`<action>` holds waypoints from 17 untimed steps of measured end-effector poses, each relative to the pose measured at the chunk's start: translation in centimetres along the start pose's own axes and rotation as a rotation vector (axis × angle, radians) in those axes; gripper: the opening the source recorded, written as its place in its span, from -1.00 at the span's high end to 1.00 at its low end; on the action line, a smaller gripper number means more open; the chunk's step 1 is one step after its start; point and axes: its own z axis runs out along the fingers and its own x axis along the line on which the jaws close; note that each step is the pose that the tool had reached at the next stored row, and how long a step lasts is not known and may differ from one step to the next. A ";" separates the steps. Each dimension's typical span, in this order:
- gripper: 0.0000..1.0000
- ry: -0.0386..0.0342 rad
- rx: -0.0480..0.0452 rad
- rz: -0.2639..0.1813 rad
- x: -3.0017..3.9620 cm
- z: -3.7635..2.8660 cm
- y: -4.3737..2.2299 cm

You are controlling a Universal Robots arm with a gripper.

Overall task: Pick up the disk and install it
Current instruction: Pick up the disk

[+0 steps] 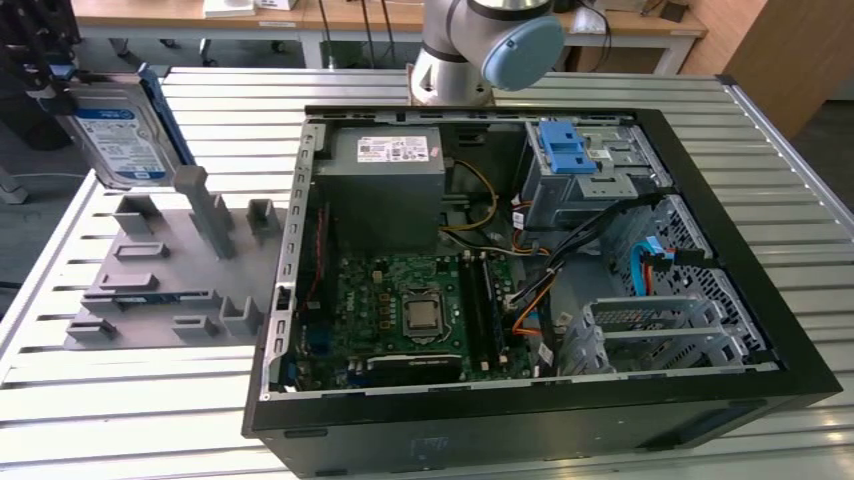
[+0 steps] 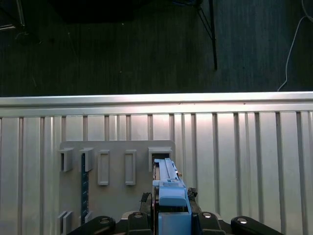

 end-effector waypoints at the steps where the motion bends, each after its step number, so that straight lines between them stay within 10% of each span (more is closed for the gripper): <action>1: 0.27 0.0000 0.0000 0.000 -0.01 -0.06 0.00; 17: 0.27 0.0000 -0.0001 0.000 -0.17 -0.98 0.04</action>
